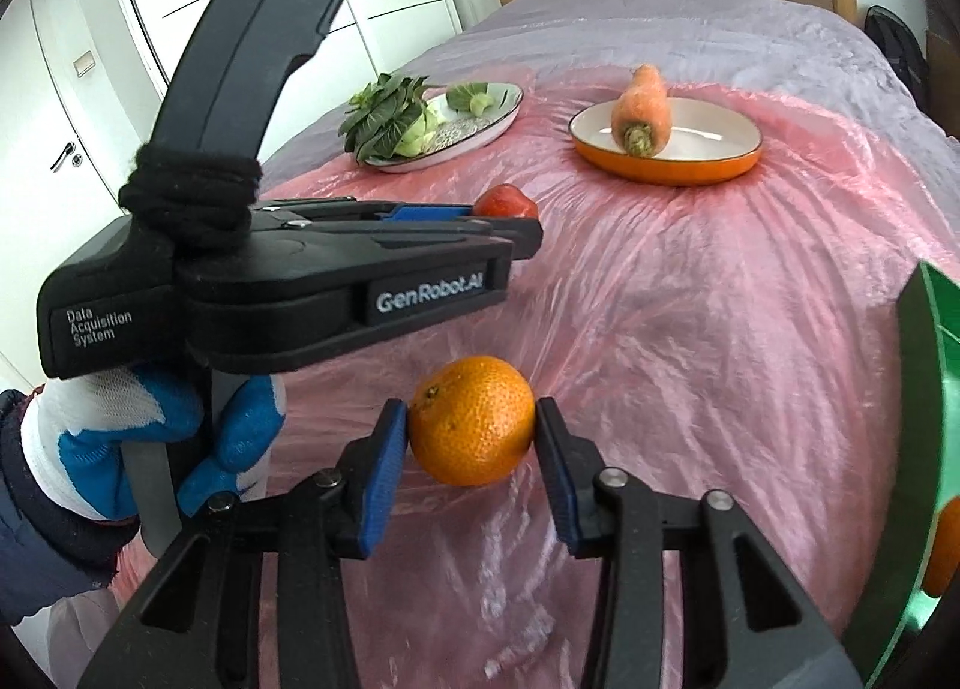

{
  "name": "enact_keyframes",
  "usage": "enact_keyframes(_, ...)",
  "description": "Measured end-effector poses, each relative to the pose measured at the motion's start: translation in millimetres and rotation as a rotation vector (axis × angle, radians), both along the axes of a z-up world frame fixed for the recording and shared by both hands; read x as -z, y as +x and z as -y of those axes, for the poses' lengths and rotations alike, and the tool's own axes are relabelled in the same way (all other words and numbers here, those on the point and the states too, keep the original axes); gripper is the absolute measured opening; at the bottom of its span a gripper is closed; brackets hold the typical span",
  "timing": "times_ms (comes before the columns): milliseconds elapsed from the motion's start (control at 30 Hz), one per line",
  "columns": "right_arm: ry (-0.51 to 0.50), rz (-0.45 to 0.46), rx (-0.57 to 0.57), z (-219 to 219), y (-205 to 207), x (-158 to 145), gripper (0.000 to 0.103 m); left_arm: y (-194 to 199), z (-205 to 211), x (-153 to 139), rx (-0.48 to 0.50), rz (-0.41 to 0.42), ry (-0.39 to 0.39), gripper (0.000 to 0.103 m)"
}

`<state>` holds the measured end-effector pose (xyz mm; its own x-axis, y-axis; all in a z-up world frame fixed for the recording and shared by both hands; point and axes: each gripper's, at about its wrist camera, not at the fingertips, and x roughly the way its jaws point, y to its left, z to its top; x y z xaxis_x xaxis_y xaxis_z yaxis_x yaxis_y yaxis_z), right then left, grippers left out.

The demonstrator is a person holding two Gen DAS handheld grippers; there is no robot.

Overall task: Organize fruits
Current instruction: 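Carry the red fruit and small orange in both grippers over the green tray, then open both grippers to drop the red fruit and orange into the tray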

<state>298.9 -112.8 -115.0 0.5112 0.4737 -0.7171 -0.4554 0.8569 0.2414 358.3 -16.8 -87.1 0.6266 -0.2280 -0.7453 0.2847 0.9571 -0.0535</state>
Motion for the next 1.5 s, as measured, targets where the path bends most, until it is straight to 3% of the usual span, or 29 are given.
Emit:
enact_keyframes(433, -0.012, 0.036, 0.086, 55, -23, -29, 0.057, -16, 46, -31, 0.051, 0.036, 0.007, 0.026)
enact_keyframes(867, -0.044, 0.074, 0.257, 152, -33, -49, 0.057, -29, 137, -48, 0.167, 0.055, -0.013, 0.026)
enact_keyframes(1200, -0.072, 0.073, 0.405, 228, -34, -44, 0.057, -36, 200, -38, 0.257, 0.028, -0.023, 0.026)
enact_keyframes(1500, -0.094, 0.021, 0.484, 261, -40, -20, 0.057, -47, 236, -16, 0.315, -0.018, 0.015, 0.027)
